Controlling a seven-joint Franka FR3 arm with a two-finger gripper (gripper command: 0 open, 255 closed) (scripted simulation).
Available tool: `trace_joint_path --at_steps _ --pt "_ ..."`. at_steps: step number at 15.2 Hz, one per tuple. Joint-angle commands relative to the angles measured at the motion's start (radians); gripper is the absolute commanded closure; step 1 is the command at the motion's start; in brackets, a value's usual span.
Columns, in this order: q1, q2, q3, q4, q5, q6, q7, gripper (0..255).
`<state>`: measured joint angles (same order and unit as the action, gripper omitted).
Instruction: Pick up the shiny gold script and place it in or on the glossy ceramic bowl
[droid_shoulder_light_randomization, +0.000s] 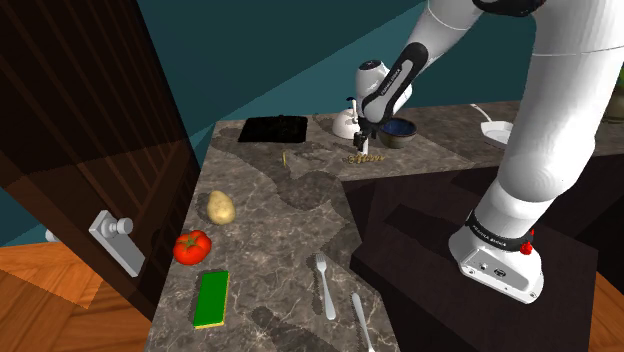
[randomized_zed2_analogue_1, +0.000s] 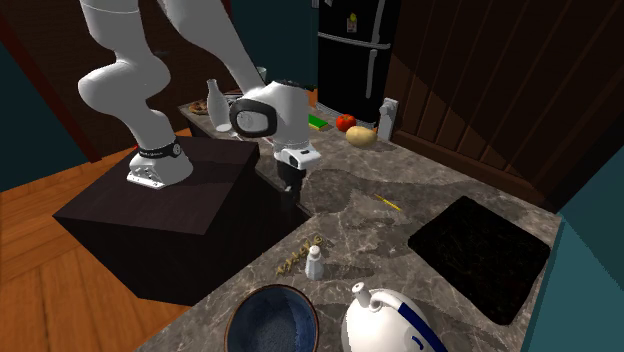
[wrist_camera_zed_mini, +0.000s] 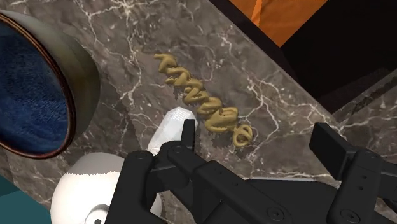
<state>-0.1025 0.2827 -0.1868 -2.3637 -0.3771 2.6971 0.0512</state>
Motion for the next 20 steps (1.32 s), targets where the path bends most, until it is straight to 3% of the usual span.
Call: trace_joint_path --at_steps 1,6,14,20 --pt "-0.002 0.085 -0.005 0.055 -0.008 0.033 0.008 0" --pt "-0.015 0.289 -0.017 0.203 -0.019 0.099 0.014 0" --pt "-0.03 0.405 -0.023 0.26 -0.022 0.162 0.02 0" --pt "-0.03 0.405 -0.023 0.26 -0.022 0.162 0.02 0"
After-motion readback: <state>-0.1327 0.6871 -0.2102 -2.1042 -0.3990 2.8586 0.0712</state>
